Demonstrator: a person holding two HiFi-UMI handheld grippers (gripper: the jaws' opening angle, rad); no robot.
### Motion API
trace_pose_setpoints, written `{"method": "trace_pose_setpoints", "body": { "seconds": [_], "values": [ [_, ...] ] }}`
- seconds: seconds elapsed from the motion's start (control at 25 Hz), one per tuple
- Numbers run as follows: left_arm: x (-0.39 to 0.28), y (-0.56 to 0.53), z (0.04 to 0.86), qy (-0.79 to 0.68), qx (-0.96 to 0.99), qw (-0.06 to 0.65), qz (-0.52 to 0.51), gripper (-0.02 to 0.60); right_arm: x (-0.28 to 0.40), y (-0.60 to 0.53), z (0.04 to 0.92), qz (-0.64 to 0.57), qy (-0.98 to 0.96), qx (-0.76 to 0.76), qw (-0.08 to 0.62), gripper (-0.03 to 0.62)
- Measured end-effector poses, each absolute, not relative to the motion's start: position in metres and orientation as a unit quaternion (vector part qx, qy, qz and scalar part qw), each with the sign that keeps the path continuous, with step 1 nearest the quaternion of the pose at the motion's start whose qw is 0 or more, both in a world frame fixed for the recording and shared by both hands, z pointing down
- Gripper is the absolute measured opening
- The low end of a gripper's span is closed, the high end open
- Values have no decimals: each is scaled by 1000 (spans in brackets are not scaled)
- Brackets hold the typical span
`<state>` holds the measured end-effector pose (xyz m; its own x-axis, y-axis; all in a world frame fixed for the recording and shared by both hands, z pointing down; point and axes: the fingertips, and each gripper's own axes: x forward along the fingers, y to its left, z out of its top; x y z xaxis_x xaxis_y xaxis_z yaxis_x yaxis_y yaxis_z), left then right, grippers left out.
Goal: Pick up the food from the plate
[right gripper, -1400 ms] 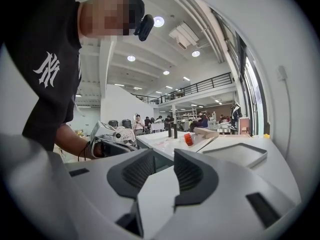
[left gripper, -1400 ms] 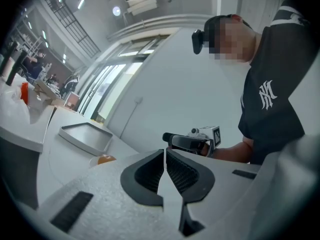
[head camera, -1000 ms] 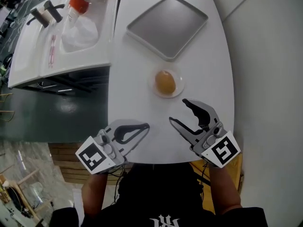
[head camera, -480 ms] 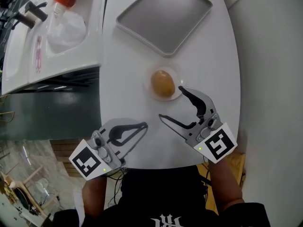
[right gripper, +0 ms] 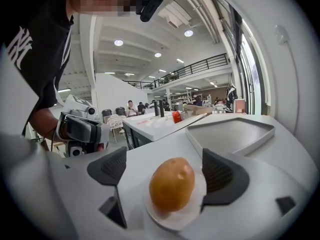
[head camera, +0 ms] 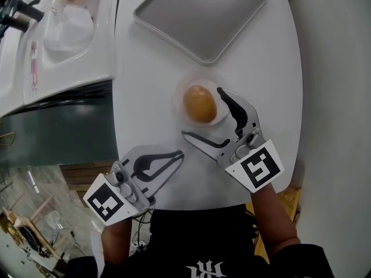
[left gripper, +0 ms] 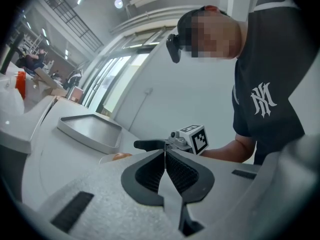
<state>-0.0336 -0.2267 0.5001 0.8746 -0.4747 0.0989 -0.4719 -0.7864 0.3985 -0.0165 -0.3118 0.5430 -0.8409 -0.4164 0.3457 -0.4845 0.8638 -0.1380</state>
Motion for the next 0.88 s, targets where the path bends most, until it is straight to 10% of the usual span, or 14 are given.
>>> {"method": "trace_pose_setpoints", "body": {
  "seconds": [0.88],
  "values": [
    [-39,-234,520,-253,942,223,-7,9,-23,-330,606,97,-931,232,264,420]
  ]
}}
